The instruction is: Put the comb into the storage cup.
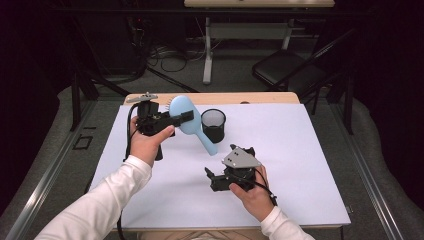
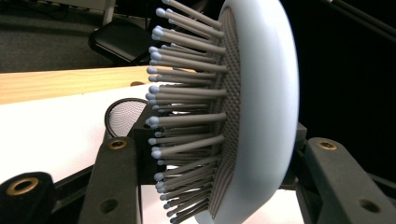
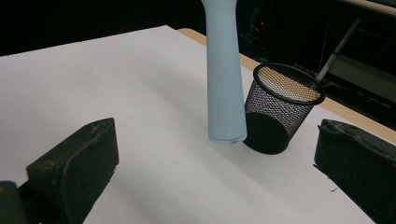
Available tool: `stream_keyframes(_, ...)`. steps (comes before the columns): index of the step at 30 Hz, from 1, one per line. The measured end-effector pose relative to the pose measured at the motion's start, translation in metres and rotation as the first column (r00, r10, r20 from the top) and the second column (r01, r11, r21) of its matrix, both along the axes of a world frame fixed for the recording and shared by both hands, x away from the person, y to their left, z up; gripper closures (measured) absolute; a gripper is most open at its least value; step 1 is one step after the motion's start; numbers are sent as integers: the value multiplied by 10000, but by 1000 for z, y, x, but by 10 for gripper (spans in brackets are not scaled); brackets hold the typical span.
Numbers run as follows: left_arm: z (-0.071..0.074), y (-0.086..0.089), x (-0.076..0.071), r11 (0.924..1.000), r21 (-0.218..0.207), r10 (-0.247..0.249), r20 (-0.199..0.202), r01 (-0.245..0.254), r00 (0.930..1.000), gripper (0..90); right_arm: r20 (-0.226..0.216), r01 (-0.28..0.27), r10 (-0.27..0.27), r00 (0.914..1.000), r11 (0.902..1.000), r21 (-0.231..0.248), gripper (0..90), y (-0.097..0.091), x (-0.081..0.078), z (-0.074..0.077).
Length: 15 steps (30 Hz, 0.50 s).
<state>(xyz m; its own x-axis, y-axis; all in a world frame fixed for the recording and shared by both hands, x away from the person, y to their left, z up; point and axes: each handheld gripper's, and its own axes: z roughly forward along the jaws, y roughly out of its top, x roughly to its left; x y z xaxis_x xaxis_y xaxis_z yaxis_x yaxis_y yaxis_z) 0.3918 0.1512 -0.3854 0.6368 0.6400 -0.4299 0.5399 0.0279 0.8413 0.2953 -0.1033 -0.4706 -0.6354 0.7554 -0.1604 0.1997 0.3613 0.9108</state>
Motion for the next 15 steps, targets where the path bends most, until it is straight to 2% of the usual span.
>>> stream_keyframes(5, 0, 2, 0, 9997, 225, 17, 127, -19, 9999, 503, -31, 13, -13, 10000, 10000, -35, 0, 0, 0, -2)
stream_keyframes(15, 3, 1, -1, 9968, 794, -31, 911, -42, 9958, 502, -60, -13, 13, 10000, 10000, -35, 0, 0, 0, -3)
